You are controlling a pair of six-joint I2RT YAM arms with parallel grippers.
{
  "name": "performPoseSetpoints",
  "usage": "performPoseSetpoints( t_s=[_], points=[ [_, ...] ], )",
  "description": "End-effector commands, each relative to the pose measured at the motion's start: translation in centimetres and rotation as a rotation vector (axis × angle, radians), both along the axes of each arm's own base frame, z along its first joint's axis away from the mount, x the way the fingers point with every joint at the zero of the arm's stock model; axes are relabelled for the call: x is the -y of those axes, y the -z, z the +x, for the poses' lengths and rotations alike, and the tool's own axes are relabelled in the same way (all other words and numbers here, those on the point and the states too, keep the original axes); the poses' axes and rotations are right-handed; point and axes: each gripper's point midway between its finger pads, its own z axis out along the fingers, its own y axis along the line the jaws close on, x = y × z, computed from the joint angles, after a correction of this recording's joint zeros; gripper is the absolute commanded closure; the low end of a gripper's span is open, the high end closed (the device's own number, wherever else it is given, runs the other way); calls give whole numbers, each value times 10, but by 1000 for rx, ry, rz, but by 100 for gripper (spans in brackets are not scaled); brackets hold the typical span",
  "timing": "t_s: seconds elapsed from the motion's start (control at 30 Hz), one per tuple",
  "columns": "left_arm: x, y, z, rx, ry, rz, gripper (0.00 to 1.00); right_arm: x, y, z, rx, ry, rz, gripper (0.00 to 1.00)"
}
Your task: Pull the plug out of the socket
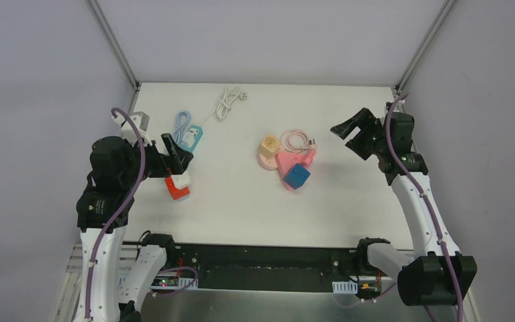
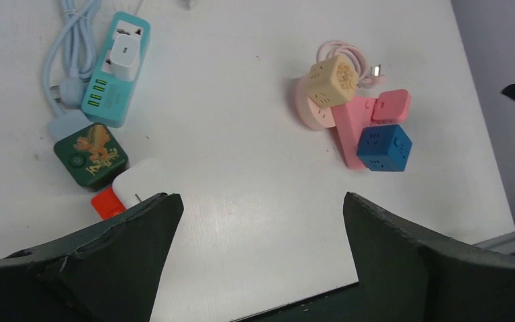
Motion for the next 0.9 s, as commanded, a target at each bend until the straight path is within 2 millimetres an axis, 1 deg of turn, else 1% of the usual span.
performPoseSetpoints(
  t_s=[0.0,0.13,0.23,0.27,0.3,0.33,0.37,0.4,0.47,0.5,0.6,0.67,0.73,0.8,0.87],
  points=[
    [23,-5,-7,52,86,-125,1,-27,6,-12,-26,-72,154,17],
    [37,4,-11,58,116,-235,1,-56,12,-30,-37,-166,183,16],
    [30,17,-5,24,15,-308,1,-70,21,-41,-68,-164,139,15],
    [25,23,-1,12,-33,-318,1,-71,26,-42,-78,-148,123,14],
    [24,28,1,0,-47,-326,1,-74,31,-46,-91,-143,104,13],
    [26,31,1,-9,-30,-318,1,-76,36,-49,-102,-134,78,12],
    [30,34,1,-19,10,-306,1,-72,43,-50,-115,-104,43,12],
    [36,37,2,-27,54,-305,1,-76,49,-55,-129,-101,5,12],
    [50,36,2,-32,147,-328,1,-74,61,-59,-135,-60,-74,11],
    [54,35,3,-26,175,-339,1,-76,66,-61,-137,-54,-102,11],
    [53,34,7,-13,170,-336,1,-80,83,-64,-176,-32,-176,11],
    [55,37,9,-20,173,-341,1,-86,97,-64,-219,-37,-216,11],
    [61,40,10,-29,192,-354,1,-95,106,-64,-249,-51,-236,11],
    [68,46,10,-44,209,-357,1,-102,119,-64,-293,-52,-257,10],
    [72,55,12,-68,203,-340,1,-107,128,-63,-320,-40,-276,8]
  ],
)
